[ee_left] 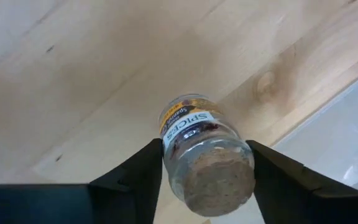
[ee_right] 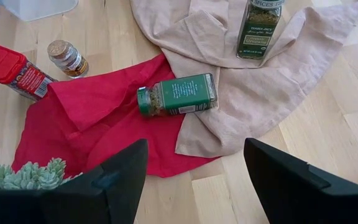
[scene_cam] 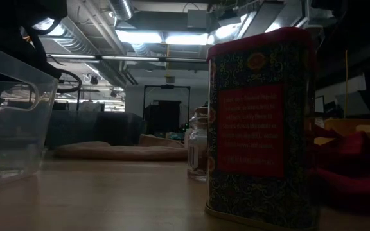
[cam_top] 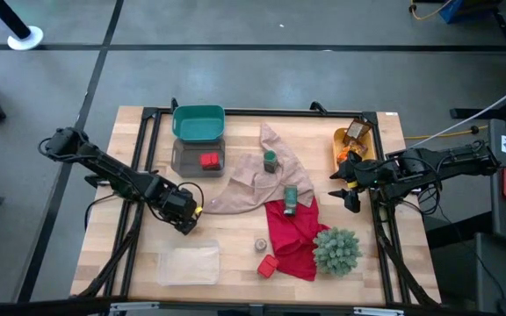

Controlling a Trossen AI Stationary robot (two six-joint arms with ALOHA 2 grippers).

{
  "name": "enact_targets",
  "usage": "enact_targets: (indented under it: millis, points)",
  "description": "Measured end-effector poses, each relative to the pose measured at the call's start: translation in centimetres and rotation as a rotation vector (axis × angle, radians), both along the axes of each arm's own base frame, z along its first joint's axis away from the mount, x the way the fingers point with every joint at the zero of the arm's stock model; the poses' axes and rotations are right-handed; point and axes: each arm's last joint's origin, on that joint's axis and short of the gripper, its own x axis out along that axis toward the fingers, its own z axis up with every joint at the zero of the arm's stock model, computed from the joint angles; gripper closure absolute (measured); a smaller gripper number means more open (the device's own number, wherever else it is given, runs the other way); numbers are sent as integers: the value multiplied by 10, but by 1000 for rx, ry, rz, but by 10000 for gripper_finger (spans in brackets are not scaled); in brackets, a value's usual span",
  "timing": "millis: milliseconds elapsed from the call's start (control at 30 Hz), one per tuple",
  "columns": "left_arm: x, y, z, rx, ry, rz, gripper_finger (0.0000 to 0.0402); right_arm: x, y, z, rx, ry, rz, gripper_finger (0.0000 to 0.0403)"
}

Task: Sort spices by type
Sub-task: Put the left brown seasoning bottle into the transparent bin

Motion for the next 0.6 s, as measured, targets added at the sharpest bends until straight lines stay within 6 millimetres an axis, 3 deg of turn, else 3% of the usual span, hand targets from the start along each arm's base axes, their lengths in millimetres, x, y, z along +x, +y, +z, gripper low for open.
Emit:
enact_targets:
  millis: [100,600]
  points:
    - [1,-1,1,-15,-9,3,226,0,0,0,0,0,0,136]
    - [0,6,14,-71,-89,77,234,0,0,0,0,0,0,136]
